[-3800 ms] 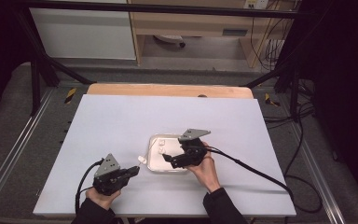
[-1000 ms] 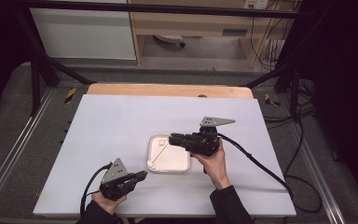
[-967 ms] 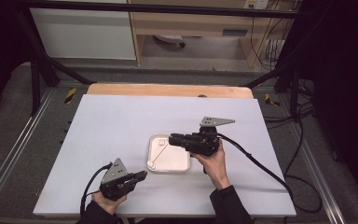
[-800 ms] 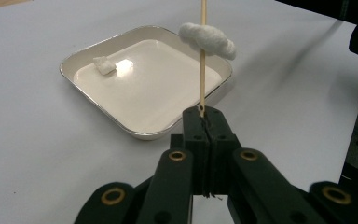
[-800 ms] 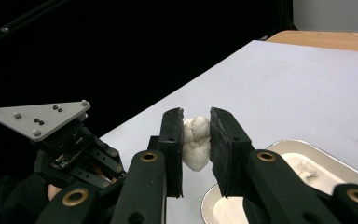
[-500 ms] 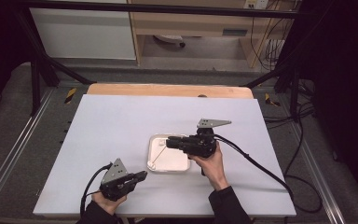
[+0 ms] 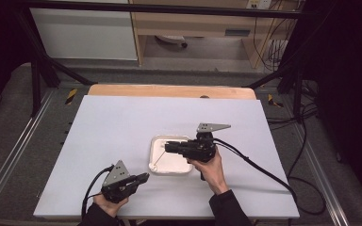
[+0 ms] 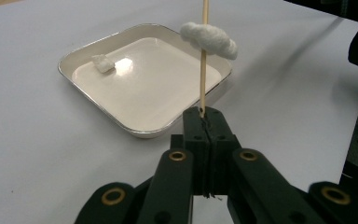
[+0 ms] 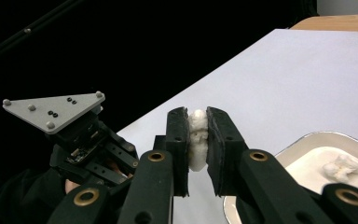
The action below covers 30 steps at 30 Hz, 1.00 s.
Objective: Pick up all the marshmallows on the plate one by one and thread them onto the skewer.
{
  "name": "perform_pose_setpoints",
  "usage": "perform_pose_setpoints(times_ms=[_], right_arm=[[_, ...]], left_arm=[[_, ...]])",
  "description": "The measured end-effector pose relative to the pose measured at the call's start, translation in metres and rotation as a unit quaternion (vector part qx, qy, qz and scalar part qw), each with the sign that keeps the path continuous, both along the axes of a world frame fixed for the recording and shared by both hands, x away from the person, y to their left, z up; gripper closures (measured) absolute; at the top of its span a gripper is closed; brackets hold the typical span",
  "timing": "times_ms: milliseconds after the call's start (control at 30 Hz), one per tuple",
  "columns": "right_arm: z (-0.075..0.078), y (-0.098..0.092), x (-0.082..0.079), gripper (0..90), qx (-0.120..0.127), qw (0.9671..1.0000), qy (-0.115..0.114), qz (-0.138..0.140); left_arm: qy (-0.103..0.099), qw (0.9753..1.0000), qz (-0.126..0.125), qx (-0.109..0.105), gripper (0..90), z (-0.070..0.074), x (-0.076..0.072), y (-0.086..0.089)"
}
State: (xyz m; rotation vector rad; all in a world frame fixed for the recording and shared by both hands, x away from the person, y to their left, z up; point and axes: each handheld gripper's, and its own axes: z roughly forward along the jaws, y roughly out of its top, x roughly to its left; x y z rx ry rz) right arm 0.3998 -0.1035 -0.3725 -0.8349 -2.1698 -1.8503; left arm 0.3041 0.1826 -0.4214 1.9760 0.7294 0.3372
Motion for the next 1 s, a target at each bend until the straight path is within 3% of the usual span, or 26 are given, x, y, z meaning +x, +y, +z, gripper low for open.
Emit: perform_pose_setpoints(times_ms=[667, 1000], right_arm=[[-0.008, 0.007, -0.008, 81.6, 0.002, 0.9999, -0.008, 0.009], [-0.011, 0.009, -0.011, 81.8, 0.0, 0.9998, -0.011, 0.015]], left_arm=[[0.013, 0.9999, -0.002, 0.007, 88.9, -0.001, 0.0, -0.004], [0.004, 1.0, 0.0, 0.004, 89.1, 0.002, -0.002, -0.005]])
